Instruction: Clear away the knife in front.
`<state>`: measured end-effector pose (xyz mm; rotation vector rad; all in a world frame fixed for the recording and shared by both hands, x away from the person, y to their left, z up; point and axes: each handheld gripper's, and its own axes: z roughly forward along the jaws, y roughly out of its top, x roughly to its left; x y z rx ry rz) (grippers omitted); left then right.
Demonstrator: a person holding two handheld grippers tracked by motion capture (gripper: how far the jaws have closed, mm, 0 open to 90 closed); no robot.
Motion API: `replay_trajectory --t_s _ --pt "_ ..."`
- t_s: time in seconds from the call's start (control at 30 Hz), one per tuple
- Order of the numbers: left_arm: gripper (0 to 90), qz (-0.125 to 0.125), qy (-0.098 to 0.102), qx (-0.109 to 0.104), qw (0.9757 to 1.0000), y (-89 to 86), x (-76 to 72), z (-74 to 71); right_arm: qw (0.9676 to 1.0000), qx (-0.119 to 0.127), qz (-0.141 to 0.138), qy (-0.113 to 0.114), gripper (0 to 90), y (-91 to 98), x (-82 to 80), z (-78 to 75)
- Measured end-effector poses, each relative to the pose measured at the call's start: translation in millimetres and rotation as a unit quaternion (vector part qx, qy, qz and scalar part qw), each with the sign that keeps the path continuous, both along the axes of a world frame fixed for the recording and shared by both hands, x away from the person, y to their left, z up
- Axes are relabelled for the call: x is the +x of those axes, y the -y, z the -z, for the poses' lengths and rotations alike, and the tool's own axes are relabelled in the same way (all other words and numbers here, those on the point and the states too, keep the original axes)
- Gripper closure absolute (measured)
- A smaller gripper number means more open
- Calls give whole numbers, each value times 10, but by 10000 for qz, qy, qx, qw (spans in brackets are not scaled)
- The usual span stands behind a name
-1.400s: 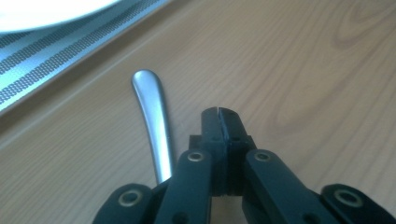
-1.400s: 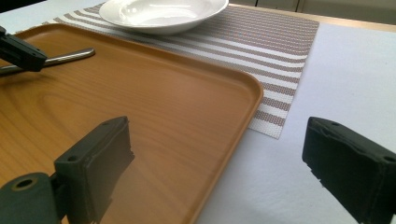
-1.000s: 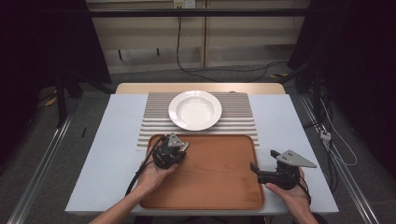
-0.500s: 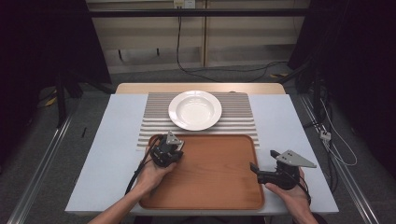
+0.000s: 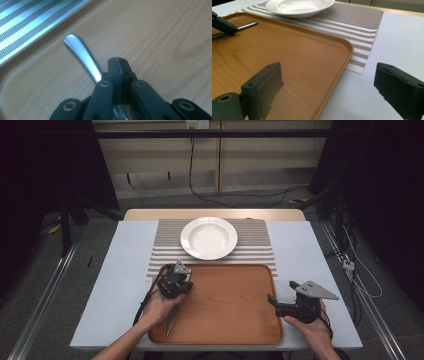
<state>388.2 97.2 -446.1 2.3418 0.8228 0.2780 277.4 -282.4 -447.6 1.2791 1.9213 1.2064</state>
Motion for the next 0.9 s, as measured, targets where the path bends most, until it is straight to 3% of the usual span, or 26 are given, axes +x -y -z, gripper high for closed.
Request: replay_trajectory --t_s 0.2,0.37,0.67,0.9 --pt "900 2 -16 32 10000 -35 2 -7 10000 -1 5 -1 79 -2 -3 -1" --pt "900 -4 -178 -46 9998 -116 37 -14 10000 -15 9 3 79 0 -5 -2" --pt "900 -135 -148 48 9998 -167 40 -24 10000 -15 10 8 79 -2 -11 -4" --pt "900 -156 -242 27 9996 -210 59 -30 10000 -11 -2 2 79 -5 -10 -3"
